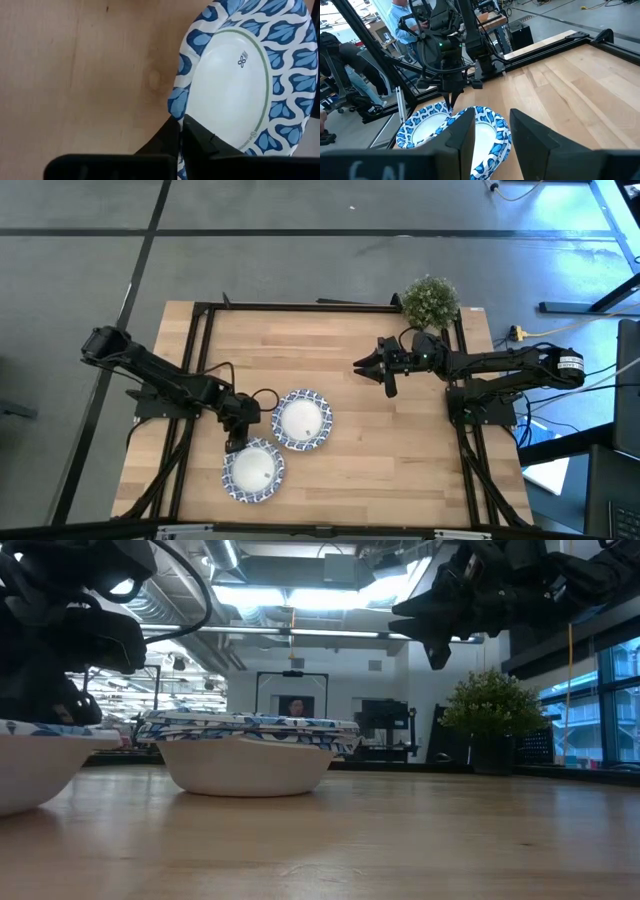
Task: Nest bowls inside each other
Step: Stack the white patterned bowl on top of the other white patterned bowls
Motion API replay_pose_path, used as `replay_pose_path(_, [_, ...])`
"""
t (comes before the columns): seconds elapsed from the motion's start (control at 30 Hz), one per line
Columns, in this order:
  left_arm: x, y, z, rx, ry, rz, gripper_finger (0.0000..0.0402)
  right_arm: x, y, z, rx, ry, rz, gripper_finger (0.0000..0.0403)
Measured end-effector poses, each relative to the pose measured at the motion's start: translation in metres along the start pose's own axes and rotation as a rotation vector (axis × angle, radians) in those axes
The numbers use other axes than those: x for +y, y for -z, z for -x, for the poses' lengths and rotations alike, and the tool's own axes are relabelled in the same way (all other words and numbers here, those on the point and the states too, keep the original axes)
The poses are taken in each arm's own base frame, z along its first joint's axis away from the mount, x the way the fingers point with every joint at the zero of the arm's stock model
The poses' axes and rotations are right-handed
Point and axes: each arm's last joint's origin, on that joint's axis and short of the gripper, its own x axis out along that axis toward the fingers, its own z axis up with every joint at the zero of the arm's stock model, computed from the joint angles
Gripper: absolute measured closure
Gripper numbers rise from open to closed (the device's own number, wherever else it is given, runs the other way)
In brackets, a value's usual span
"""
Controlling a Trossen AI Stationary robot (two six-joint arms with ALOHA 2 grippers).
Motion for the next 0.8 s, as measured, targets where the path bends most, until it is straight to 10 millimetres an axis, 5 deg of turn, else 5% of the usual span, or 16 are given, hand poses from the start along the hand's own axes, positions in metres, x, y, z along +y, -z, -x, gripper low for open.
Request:
replay_pose_path(0.43, [0.003,-0.002,0.002,-0.012,0.002,-0.019,0.0400,0.000,0.000,0.000,0.000,0.000,0.000,0.0279])
replay_pose_path(0.8, [0.006,-0.003,0.031,-0.086,0.100,-0.007,0.0401,0.000,0.000,0.000,0.001,0.000,-0.004,0.0279])
